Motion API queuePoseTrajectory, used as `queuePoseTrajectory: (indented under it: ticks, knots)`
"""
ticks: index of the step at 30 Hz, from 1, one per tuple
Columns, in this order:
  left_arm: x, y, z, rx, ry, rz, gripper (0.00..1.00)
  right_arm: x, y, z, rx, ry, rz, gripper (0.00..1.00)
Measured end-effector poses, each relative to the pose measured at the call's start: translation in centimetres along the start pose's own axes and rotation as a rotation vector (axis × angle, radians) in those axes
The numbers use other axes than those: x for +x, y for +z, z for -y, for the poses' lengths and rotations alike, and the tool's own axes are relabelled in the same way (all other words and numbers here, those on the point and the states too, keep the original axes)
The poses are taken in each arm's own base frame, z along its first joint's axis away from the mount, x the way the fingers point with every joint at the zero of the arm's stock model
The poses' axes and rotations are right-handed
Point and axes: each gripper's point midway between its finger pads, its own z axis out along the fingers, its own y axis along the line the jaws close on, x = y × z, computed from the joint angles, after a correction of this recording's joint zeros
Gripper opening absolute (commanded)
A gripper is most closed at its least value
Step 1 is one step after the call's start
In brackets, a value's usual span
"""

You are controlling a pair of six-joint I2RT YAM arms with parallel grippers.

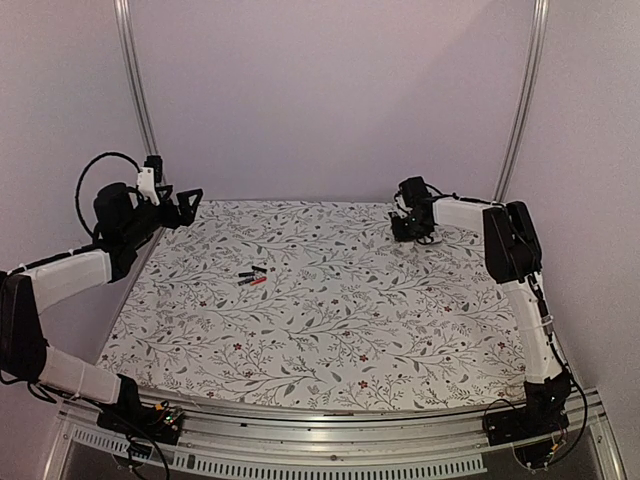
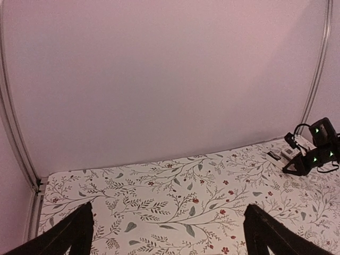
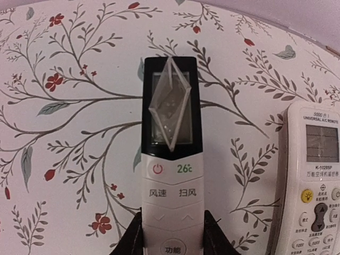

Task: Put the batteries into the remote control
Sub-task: Pick up the remote control from the center of the board, then pass from the right arm to the left

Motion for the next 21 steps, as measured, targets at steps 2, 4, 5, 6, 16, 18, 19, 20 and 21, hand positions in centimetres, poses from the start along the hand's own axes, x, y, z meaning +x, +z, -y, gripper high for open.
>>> queuePoseTrajectory:
  ticks: [2, 4, 5, 6, 16, 18, 19, 20, 21]
  knots:
    - [0.0, 0.0, 0.2, 0.010, -0.007, 0.000, 0.96, 0.1, -0.1, -0.6, -0.024, -0.009, -0.005, 0.11]
    - [0.0, 0.0, 0.4, 0.019, -0.010, 0.000, 0.94, 0.5, -0.8, -1.5, -0.082, -0.015, -0.015, 0.11]
    - [0.0, 0.0, 0.5, 0.024, -0.011, 0.000, 0.94, 0.8, -1.4, -2.1, -0.122, -0.019, -0.024, 0.11]
    - [0.0, 0.0, 0.7, 0.034, -0.011, 0.000, 0.93, 1.3, -2.2, -2.8, -0.177, -0.029, -0.031, 0.11]
    - [-2.6, -1.7, 10.7, 0.368, 0.020, 0.069, 0.94, -4.1, -26.9, -11.4, -0.826, -0.273, 0.405, 0.04]
    - [-4.1, -3.2, 15.2, 0.515, 0.024, 0.109, 0.95, -5.6, -33.4, -13.1, -0.935, -0.360, 0.562, 0.04]
    - [-4.9, -3.9, 17.3, 0.587, 0.023, 0.128, 0.95, -5.9, -35.8, -13.9, -0.976, -0.394, 0.615, 0.04]
    - [-5.9, -4.6, 19.4, 0.656, 0.019, 0.150, 0.95, -6.0, -38.2, -15.0, -1.022, -0.438, 0.670, 0.04]
    - [-8.1, -5.4, 21.4, 0.729, 0.011, 0.195, 0.96, -5.9, -39.8, -15.9, -1.057, -0.470, 0.703, 0.03]
